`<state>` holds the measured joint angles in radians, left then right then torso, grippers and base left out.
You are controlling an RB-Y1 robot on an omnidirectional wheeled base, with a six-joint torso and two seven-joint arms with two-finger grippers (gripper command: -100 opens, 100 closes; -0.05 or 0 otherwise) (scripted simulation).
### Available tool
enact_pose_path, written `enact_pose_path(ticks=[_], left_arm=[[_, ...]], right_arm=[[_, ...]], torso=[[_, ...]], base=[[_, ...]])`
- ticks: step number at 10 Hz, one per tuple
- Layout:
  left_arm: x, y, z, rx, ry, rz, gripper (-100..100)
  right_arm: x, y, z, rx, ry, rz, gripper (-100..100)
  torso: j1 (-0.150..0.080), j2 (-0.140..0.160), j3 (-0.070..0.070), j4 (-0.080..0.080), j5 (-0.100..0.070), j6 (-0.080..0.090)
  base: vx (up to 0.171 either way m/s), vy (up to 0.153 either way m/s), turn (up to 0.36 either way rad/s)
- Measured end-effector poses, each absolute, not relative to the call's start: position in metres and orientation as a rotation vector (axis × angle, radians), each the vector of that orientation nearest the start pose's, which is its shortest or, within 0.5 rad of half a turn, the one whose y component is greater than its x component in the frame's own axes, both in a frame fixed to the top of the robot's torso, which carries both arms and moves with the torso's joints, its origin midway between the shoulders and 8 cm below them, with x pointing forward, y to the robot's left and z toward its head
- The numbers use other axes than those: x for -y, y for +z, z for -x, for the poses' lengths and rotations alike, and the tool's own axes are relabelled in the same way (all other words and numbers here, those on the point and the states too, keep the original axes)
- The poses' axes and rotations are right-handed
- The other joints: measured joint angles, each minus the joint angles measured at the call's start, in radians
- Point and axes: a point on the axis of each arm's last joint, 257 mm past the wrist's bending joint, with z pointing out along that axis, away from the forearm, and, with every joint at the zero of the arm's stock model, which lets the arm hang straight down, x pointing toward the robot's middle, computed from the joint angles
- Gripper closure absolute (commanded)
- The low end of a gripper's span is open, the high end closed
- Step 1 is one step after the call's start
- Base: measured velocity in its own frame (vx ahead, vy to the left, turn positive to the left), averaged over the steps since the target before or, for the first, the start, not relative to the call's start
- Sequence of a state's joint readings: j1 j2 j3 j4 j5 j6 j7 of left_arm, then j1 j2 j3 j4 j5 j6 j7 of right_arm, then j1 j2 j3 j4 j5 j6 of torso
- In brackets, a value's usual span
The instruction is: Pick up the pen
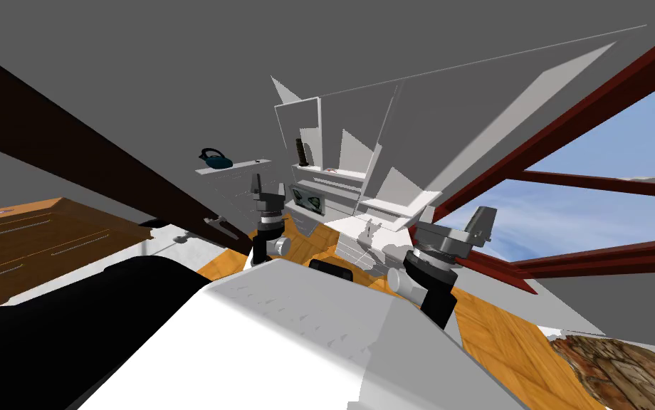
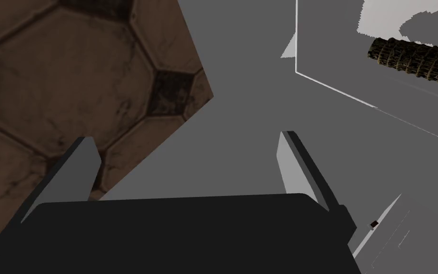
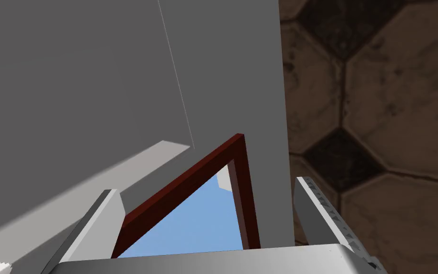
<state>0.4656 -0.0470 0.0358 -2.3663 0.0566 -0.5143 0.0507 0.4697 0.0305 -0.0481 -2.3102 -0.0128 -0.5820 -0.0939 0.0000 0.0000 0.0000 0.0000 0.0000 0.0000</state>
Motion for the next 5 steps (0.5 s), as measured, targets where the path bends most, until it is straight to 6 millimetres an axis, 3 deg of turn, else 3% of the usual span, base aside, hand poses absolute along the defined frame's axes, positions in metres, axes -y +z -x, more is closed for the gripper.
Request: enact_pose_path(ticks=[5], left_arm=[[-0.294,0.075,-0.319,-0.431,-1.388,0.626,0]], right_arm=[[0.292,0.031,-0.349,-0.598,1.437,-0.64,-100]], torso=[[0.0,-0.001,0.0,0.0,0.0,0.0]], base=[[0.006,0.013,0.061]])
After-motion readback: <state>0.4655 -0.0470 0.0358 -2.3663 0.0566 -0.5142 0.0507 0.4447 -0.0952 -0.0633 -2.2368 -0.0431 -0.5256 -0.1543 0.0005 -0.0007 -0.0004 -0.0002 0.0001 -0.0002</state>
